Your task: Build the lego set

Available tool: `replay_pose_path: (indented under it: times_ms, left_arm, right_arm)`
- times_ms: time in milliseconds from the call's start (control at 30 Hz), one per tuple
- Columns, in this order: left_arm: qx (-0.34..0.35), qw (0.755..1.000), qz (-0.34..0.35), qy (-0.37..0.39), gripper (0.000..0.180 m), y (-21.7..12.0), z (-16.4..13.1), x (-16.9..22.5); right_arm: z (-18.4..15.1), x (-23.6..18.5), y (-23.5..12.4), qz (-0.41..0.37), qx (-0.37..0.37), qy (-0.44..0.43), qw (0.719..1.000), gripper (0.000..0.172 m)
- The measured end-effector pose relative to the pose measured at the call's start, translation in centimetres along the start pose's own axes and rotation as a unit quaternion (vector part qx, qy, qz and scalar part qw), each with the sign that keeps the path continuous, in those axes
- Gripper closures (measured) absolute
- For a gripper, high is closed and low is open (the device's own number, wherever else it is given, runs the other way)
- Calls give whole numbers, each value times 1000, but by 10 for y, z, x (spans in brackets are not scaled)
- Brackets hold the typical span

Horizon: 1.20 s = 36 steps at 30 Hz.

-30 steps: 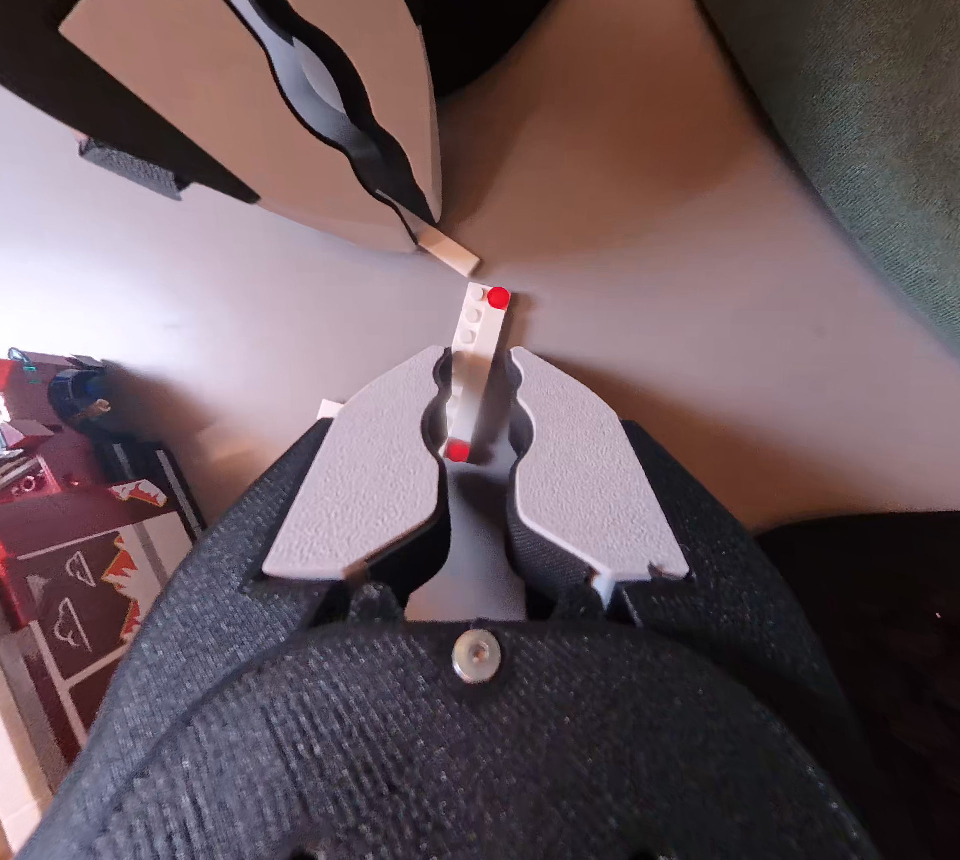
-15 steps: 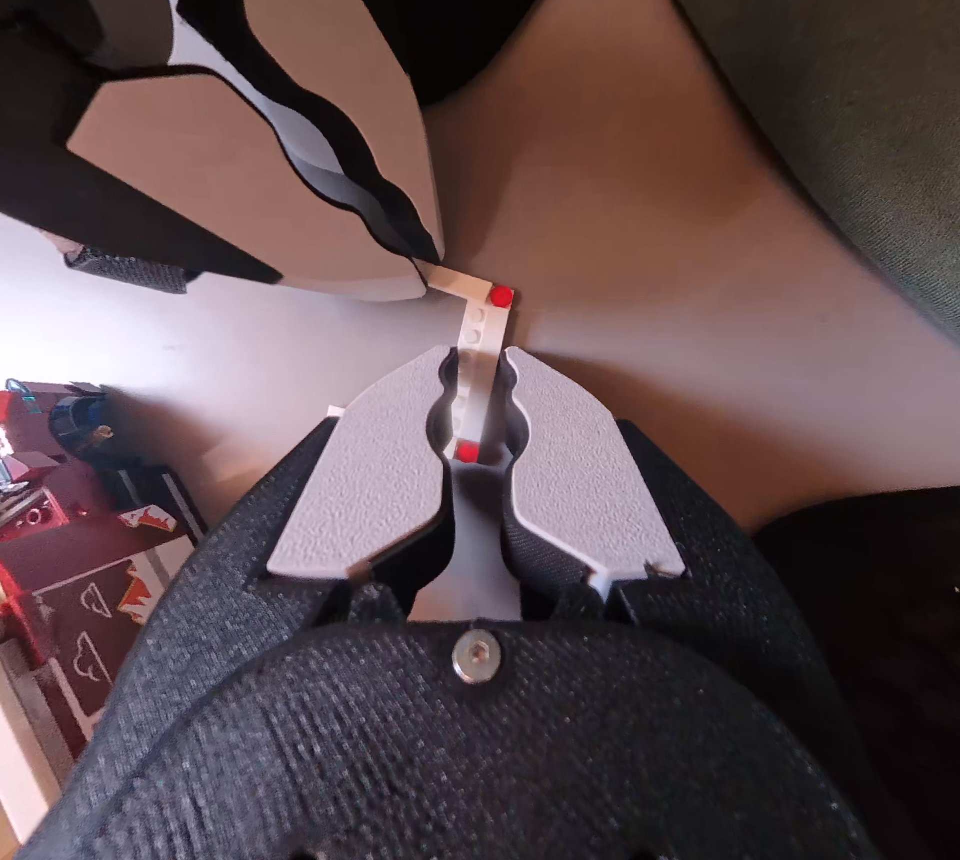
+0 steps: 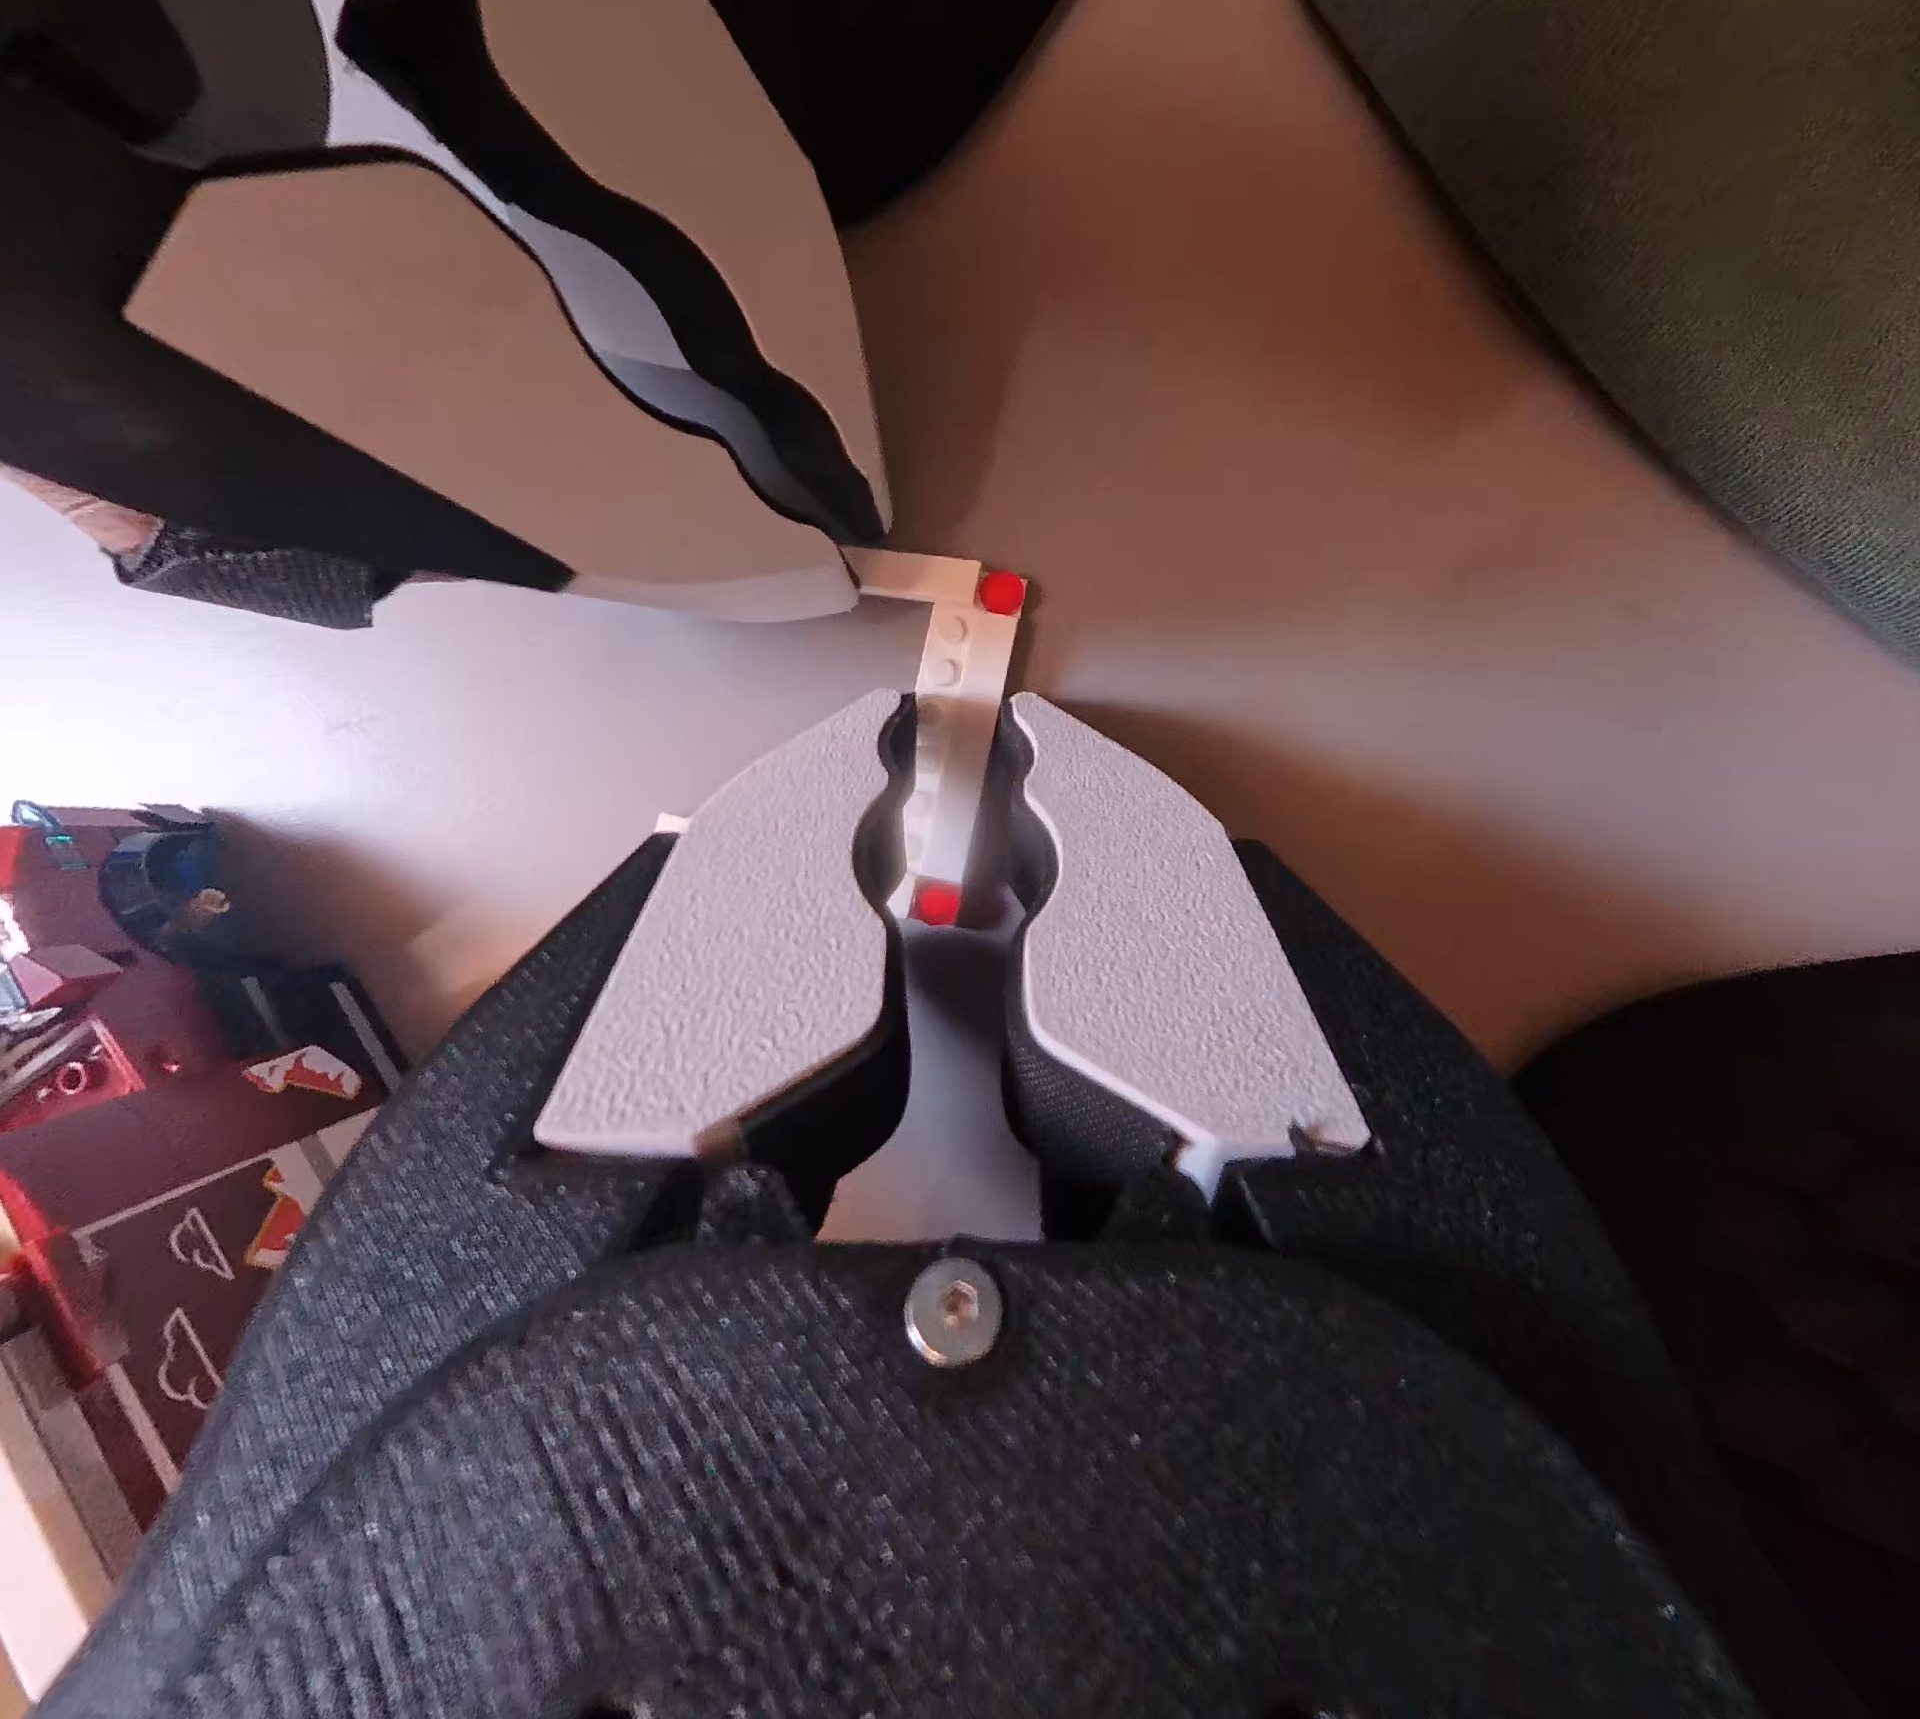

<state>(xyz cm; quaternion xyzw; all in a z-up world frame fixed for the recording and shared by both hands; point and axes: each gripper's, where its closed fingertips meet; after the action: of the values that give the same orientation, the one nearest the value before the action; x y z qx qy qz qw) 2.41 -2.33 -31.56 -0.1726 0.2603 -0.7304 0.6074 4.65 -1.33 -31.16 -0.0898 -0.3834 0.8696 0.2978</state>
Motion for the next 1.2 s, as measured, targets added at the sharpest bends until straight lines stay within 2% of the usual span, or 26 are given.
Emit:
replay_pose_path:
  times_ms: [333, 600, 767, 900, 1033, 1200]
  left_arm:
    - [6, 999, 38, 34, 166, 0, 1, -4]
    - [28, 996, 74, 48, 166, -2, 0, -5]
    - [39, 996, 73, 36, 166, -2, 0, -5]
    - [45, 996, 70, 26, 166, -1, 0, -6]
    - [55, 996, 66, 11, 166, -2, 0, -8]
    - [70, 996, 59, -6, 166, -2, 0, -8]
  right_arm:
    - [4, -1, -7, -25, 18, 7, 999, 158]
    - [12, -4, -5, -121, 56, -41, 990, 152]
    - [9, -4, 2, -182, 33, -86, 979, 151]
    - [10, -1, 6, -212, 37, -87, 973, 152]
    - [9, -2, 8, -221, 49, -72, 971, 162]
    - [8, -2, 8, -224, 56, -60, 971, 163]
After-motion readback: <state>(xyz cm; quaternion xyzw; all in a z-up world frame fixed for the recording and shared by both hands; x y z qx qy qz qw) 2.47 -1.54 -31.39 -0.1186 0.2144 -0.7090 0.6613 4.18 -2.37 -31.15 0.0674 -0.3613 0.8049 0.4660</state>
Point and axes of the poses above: each gripper's, where its closed fingertips meet, y out along the fingers, z out of its top, x = y × z across the jaws, and after that the axes turned 14 degrees about x, right-handed
